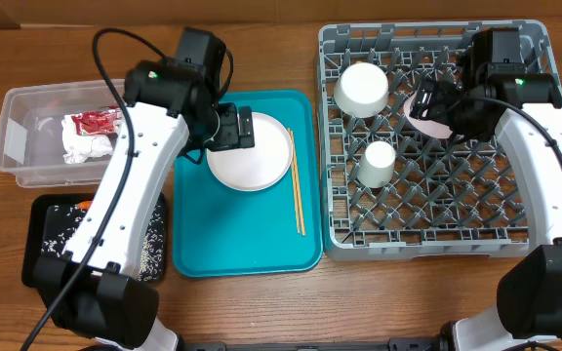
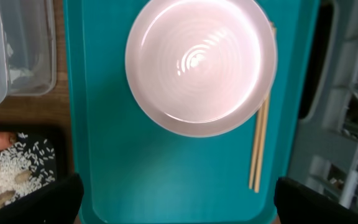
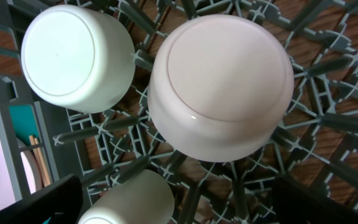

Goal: Sort waste into correct bins and load items into the dishwasher
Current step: 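Reach the left gripper down to the white plate's left rim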

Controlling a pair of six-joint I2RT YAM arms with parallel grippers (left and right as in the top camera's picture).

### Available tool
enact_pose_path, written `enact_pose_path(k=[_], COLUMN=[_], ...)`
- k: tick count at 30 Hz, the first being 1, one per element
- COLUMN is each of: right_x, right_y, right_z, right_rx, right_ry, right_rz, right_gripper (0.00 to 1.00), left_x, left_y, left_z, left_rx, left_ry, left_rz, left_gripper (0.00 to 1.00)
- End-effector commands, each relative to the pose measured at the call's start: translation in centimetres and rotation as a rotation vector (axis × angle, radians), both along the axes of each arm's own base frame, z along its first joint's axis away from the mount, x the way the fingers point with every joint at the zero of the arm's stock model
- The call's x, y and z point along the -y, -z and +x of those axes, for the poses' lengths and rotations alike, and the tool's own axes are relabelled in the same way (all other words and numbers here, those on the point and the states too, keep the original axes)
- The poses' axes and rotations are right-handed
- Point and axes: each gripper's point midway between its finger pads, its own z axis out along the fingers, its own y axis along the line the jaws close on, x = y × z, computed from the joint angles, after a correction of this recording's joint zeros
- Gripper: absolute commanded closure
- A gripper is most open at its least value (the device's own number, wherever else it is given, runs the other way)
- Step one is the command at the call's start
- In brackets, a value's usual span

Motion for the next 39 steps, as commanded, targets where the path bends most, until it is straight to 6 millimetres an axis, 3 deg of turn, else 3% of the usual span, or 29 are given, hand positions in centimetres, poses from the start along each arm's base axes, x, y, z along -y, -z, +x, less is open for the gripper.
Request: enact_pose_path(k=[1,4,9,23,29,31,33,35,39], right_x=[-0.2,-0.2,-0.2,-0.2,-0.2,-0.2,-0.2,-0.2,-0.2], right_y=[-0.3,-0.3,-0.3,-0.3,-0.3,-0.3,-0.3,-0.3,-0.3], right_z=[-0.1,-0.1,-0.1,-0.1,-0.1,-0.1,-0.1,-0.1,-0.1], right_rx=[0.008,0.008,0.008,0.008,0.009,0.008,0.009,0.009,0.008], right_ry=[-0.006,-0.006,-0.006,-0.006,-0.006,-0.006,-0.006,-0.006,-0.006], right_rz=[0.0,0.0,0.0,0.0,0.0,0.0,0.0,0.0,0.0], right_gripper=[0.0,0.0,0.0,0.0,0.0,0.0,0.0,0.0,0.0], left_x=[-1.0,-0.7,-0.9,-3.3,-3.8,-3.8,-3.8,-3.8,-3.8], left_y=[2.6,4.9,7.7,12.5,15.5,16.4,17.2,17.6,17.6], left_z=[0.2,0.1,-0.2,1.5,2.0,2.3,2.5,2.5,2.6], left_rx=[-0.017,-0.028,-0.036,-0.007,-0.053,-0.061,-0.066,-0.071,-0.068], left_ry=[-0.048,-0.045,-0.045,-0.136,-0.151,-0.151,-0.151,-0.153,-0.153], left_rz=[0.051,0.037,0.044,0.033,0.045,0.047,0.048,0.048,0.047], left_gripper=[0.1,0.26,0.28,0.23,0.15,0.2,0.35,0.43,0.43])
